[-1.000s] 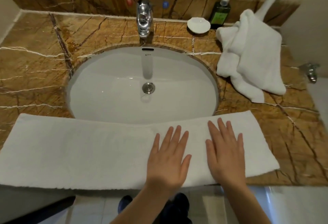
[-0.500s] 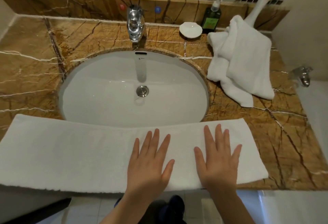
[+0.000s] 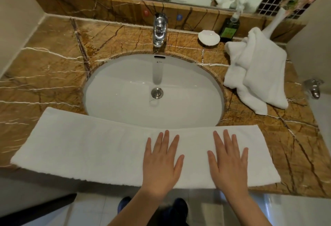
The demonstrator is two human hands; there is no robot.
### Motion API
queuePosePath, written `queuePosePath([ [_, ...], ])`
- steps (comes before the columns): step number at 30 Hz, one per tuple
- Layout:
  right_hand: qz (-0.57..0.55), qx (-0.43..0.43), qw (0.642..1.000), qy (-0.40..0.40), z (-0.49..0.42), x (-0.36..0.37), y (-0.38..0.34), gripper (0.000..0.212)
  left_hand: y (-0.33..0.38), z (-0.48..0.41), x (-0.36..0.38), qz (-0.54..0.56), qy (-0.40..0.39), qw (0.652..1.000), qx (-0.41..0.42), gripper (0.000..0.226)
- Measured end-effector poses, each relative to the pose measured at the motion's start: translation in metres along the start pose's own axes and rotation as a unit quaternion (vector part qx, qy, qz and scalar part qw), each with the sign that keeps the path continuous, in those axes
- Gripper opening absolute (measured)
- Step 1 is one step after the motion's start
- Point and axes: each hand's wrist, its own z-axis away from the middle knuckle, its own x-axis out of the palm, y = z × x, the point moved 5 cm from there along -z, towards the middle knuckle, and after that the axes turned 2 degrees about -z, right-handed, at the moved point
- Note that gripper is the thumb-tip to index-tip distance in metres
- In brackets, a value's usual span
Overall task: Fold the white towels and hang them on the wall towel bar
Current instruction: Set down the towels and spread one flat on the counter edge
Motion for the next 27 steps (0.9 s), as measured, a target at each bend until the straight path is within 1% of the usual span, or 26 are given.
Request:
queuePosePath([
  [3,-0.02,-0.004,0.999,0.029,-0.001,-0.009,-0.019,0.059,-0.005,0.006,-0.009,0.04,0.037,0.998,0.029,0.051],
  [5,-0.041,-0.04,0.998,0.038,-0.003,-0.014,-0.041,0.051,-0.013,0.015,-0.017,0.095,0.058,0.993,0.035,0.049],
  [7,-0.074,-0.108,0.991,0.017,-0.01,-0.016,-0.07,0.042,-0.026,0.028,-0.025,0.149,0.071,0.986,0.022,0.049],
  [9,-0.094,-0.167,0.981,-0.037,-0.022,-0.016,-0.099,0.035,-0.04,0.042,-0.033,0.175,0.086,0.981,0.002,0.043],
  [10,-0.094,-0.187,0.975,-0.073,-0.03,-0.015,-0.113,0.033,-0.047,0.049,-0.037,0.191,0.087,0.978,-0.016,0.039],
  [12,-0.074,-0.204,0.967,-0.136,-0.048,-0.012,-0.137,0.032,-0.062,0.06,-0.042,0.238,0.084,0.964,-0.084,0.029],
  [14,-0.036,-0.201,0.962,-0.183,-0.068,-0.011,-0.158,0.034,-0.071,0.069,-0.041,0.276,0.061,0.947,-0.151,0.015],
  [15,-0.018,-0.204,0.958,-0.203,-0.076,-0.011,-0.168,0.035,-0.073,0.073,-0.039,0.286,0.045,0.941,-0.177,0.015],
  [18,0.038,-0.222,0.937,-0.265,-0.095,-0.01,-0.191,0.034,-0.068,0.084,-0.032,0.323,0.021,0.92,-0.222,0.023],
  [22,0.113,-0.253,0.899,-0.34,-0.103,-0.003,-0.207,0.035,-0.058,0.09,-0.026,0.373,0.042,0.875,-0.308,0.028],
  [24,0.116,-0.268,0.886,-0.36,-0.1,-0.001,-0.21,0.036,-0.053,0.093,-0.02,0.398,0.067,0.841,-0.361,0.03],
  [27,0.072,-0.267,0.877,-0.392,-0.094,0.003,-0.206,0.036,-0.046,0.101,-0.006,0.421,0.121,0.789,-0.431,0.031],
])
